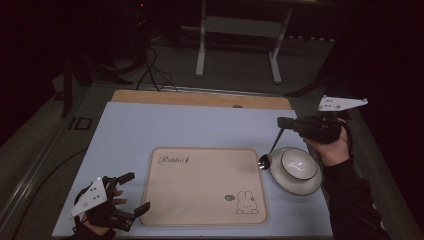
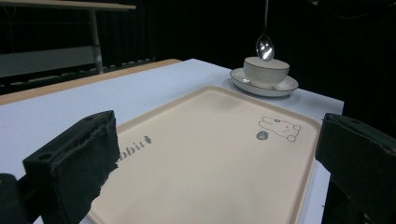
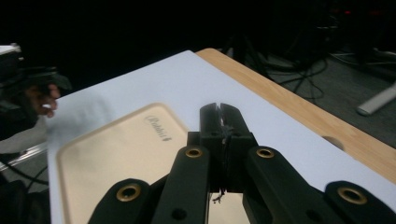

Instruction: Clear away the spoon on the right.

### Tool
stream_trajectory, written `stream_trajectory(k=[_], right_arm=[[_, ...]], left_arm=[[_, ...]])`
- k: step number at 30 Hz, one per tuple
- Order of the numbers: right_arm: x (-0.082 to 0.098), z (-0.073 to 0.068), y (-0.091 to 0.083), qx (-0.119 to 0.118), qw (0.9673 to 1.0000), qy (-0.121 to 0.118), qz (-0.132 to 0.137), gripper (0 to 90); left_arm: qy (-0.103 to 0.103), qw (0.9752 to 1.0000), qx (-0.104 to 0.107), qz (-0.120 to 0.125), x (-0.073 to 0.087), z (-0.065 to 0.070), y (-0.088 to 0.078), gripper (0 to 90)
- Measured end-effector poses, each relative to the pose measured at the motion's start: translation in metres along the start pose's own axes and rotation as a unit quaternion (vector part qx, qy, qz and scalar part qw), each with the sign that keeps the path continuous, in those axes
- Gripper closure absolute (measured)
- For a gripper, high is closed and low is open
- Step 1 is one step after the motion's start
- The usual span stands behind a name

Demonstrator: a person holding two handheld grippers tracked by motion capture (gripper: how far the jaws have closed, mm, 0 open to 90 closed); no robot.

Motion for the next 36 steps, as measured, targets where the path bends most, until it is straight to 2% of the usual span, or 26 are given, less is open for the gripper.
stream_trajectory(k=[1, 9, 14, 17, 25, 31, 36], right_arm=[[0.0, 0.0, 0.0, 0.0, 1.0, 0.0, 0.0, 89.6], [-0.003, -0.011, 0.014, -0.05, 0.9985, -0.023, 0.005, 89.6], [-0.004, -0.017, 0.019, -0.068, 0.9973, -0.027, 0.01, 89.6], [-0.005, -0.024, 0.026, -0.088, 0.9955, -0.035, 0.008, 89.5], [-0.009, -0.038, 0.04, -0.121, 0.9912, -0.053, 0.003, 89.6], [-0.007, -0.045, 0.049, -0.14, 0.9885, -0.056, 0.003, 89.6], [0.0, -0.052, 0.061, -0.163, 0.9848, -0.058, -0.003, 89.5]], left_arm=[[0.0, 1.0, 0.0, 0.0, 0.0, 0.0, 0.0, 0.0], [0.0, 1.0, 0.001, 0.0, 0.0, 0.0, 0.0, 0.0], [0.0, 1.0, 0.002, 0.0, 0.0, 0.0, 0.0, 0.0], [0.0, 1.0, 0.002, -0.001, 0.0, 0.0, 0.0, 0.0], [0.001, 1.0, 0.003, -0.001, 0.0, 0.0, 0.0, 0.0], [0.001, 1.0, 0.003, 0.0, 0.0, 0.0, 0.0, 0.0], [0.002, 1.0, 0.003, -0.002, 0.0, 0.0, 0.0, 0.0]])
Point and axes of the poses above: each handheld gripper's, and its own axes: y roughly forward along the jaws, x roughly out of its underside, z roughly to its right, the point moved 1 cm from there along y, roughly forward along the jaws, and after that the axes turned 6 degrees about -y, right-handed, at the moved point
